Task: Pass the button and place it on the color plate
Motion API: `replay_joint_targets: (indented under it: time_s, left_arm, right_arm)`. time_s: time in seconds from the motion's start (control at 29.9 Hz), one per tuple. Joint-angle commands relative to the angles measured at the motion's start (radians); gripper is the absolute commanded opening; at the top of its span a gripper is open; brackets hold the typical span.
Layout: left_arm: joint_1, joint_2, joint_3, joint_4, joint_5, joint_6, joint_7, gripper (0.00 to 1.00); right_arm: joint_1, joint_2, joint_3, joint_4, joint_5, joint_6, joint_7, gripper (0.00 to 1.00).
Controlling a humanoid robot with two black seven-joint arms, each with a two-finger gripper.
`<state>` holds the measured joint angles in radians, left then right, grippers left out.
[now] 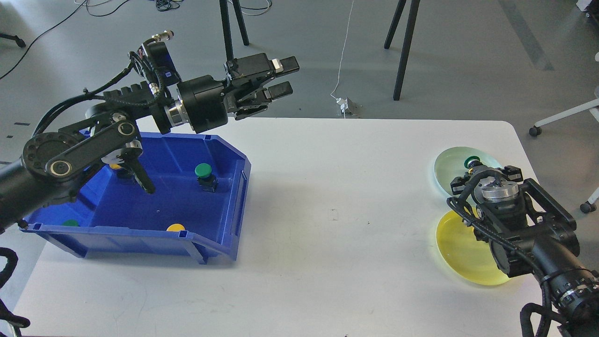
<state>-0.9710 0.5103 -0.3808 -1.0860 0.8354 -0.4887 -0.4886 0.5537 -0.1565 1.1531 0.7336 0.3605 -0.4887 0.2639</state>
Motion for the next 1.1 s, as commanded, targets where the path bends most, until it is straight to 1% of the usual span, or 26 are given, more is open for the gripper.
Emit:
replay_joint_targets:
  time_s: [0.0, 0.07, 0.2, 0.23, 0.33, 0.4, 0.43, 0.5, 0.54, 0.6, 0.7, 0.77, 0.87, 0.94, 1.0, 1.07]
  left_arm:
    - [0.000, -0.001, -0.003, 0.005, -0.015, 0.000, 0.000, 0.79]
    - [0.000, -0.003, -0.003, 0.020, -0.027, 0.000, 0.000, 0.79]
    - [0.001, -0.009, -0.003, 0.032, -0.059, 0.000, 0.000, 0.82]
    - [0.003, -0.009, -0.004, 0.041, -0.068, 0.000, 0.000, 0.83]
    - [0.003, 0.000, -0.018, 0.084, -0.136, 0.000, 0.000, 0.87]
    - [0.005, 0.016, -0.050, 0.122, -0.243, 0.000, 0.000, 0.90]
    - [0.005, 0.026, -0.062, 0.139, -0.295, 0.000, 0.000, 0.92]
    - [0.012, 0.056, -0.069, 0.167, -0.392, 0.000, 0.000, 0.93]
    - [0.015, 0.069, -0.069, 0.184, -0.426, 0.000, 0.000, 0.93]
    - [0.021, 0.083, -0.069, 0.228, -0.444, 0.000, 0.000, 0.94]
    - [0.063, 0.077, -0.072, 0.334, -0.447, 0.000, 0.000, 0.96]
    - [0.092, 0.073, -0.076, 0.394, -0.450, 0.000, 0.000, 0.97]
    - [0.135, 0.070, -0.078, 0.419, -0.490, 0.000, 0.000, 0.99]
    - [0.153, 0.071, -0.082, 0.419, -0.519, 0.000, 0.000, 0.99]
    - [0.155, 0.070, -0.101, 0.419, -0.535, 0.000, 0.000, 0.99]
    - [0.156, 0.062, -0.112, 0.419, -0.535, 0.000, 0.000, 0.99]
  right_arm:
    - [0.000, 0.000, 0.000, 0.009, 0.000, 0.000, 0.000, 0.89]
    - [0.002, 0.000, -0.004, 0.015, 0.000, 0.000, 0.001, 0.93]
    - [0.002, -0.002, -0.016, 0.067, -0.003, 0.000, 0.001, 0.95]
    - [-0.001, -0.003, -0.019, 0.096, -0.009, 0.000, 0.000, 0.95]
    - [-0.008, -0.024, -0.090, 0.245, -0.022, 0.000, -0.006, 0.96]
    - [-0.003, -0.078, -0.183, 0.349, -0.058, 0.000, -0.015, 0.96]
    - [0.005, -0.104, -0.219, 0.381, -0.081, 0.024, -0.017, 0.96]
    - [0.015, -0.143, -0.275, 0.434, -0.142, 0.117, -0.017, 0.96]
    - [0.031, -0.161, -0.298, 0.454, -0.179, 0.180, -0.018, 0.96]
    - [0.048, -0.195, -0.334, 0.477, -0.236, 0.283, -0.018, 0.96]
    - [0.067, -0.294, -0.401, 0.504, -0.305, 0.505, -0.011, 0.96]
    - [0.092, -0.345, -0.434, 0.501, -0.305, 0.678, -0.005, 0.96]
    - [0.097, -0.385, -0.440, 0.489, -0.304, 0.872, -0.005, 0.96]
    - [0.097, -0.388, -0.437, 0.488, -0.302, 0.933, -0.005, 0.96]
    - [0.095, -0.388, -0.432, 0.484, -0.301, 0.953, -0.005, 0.97]
    - [0.094, -0.385, -0.428, 0.484, -0.301, 0.952, -0.005, 0.97]
